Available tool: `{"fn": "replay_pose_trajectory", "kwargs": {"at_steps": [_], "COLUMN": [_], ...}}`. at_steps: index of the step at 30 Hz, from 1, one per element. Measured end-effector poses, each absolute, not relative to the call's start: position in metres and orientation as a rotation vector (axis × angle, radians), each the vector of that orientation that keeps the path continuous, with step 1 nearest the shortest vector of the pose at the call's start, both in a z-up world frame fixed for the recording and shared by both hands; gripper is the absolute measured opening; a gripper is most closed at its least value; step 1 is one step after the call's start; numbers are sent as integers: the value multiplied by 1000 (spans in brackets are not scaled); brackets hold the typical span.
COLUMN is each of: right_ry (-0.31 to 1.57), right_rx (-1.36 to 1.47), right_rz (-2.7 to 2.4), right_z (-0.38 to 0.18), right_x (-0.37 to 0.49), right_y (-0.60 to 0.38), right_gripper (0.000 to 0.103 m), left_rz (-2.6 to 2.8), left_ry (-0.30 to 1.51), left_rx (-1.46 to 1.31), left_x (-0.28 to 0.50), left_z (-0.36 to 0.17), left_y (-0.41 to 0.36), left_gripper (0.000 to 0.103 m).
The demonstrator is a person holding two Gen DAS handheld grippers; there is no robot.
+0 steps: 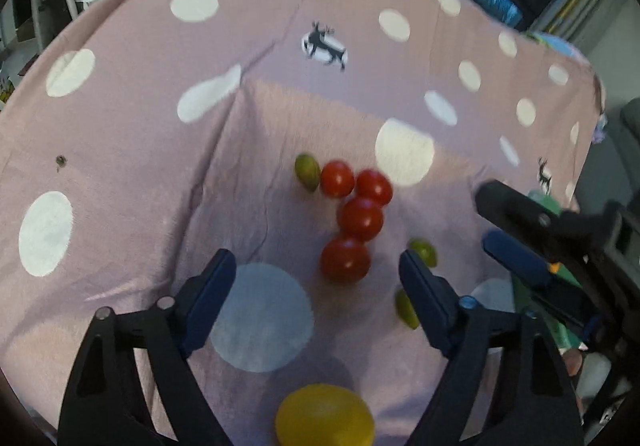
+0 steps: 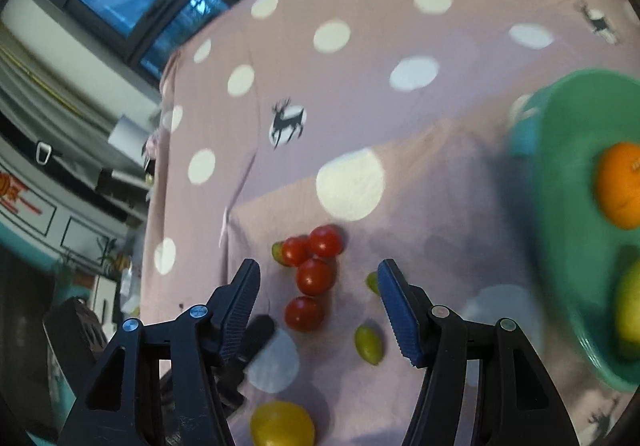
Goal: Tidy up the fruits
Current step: 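Close the right gripper around a cherry tomato in the cluster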
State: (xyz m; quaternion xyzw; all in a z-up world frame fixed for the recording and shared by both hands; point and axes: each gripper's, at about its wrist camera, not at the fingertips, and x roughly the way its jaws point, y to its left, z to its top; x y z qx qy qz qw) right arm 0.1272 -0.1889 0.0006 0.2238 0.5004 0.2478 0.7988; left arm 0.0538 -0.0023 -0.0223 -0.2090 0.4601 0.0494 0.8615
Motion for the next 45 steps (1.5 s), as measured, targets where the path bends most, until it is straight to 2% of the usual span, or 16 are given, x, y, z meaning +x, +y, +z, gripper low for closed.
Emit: {"fn": "replay_pose_trajectory", "kwargs": {"at_steps": [5,7,10,19,24,27,31,37,45], "right_ry": [1110,1151,1196,1230,1256,1264,1259,1243,1212], "right_rx": [394,361,295,281,267,262,268,249,300], "right_rz": [523,535,534,561,556,550,563,560,572], "right_z": [-2,-6,-16,-33,-41,-43,-45,-45,-38], "right_x": [140,147,156,162,166,167,168,167,162], "right_y": [-164,-152,-135,-121,-117,-118,-116,-114,-124], "right_gripper": [57,50,47,46,39,38,38,34,33], "left_rz": [59,55,42,33,6,4,-17,-17,3], "left_ry": [1006,1027,1051,1091,1081,1072,1069,1060,1023], "left_rx": [-479,-487,-493,-498,-559,-554,-569,-553,-516], "left_x": [61,63,67,70,70,70,72,75,71], "left_z": [-31,-33,-35,-41,-43,-42,-44,-45,-36], "left_y": [1,0,-1,-3,1,-1,-3,-4,-8], "left_gripper": [72,65,61,52,43,41,32,32,33]}}
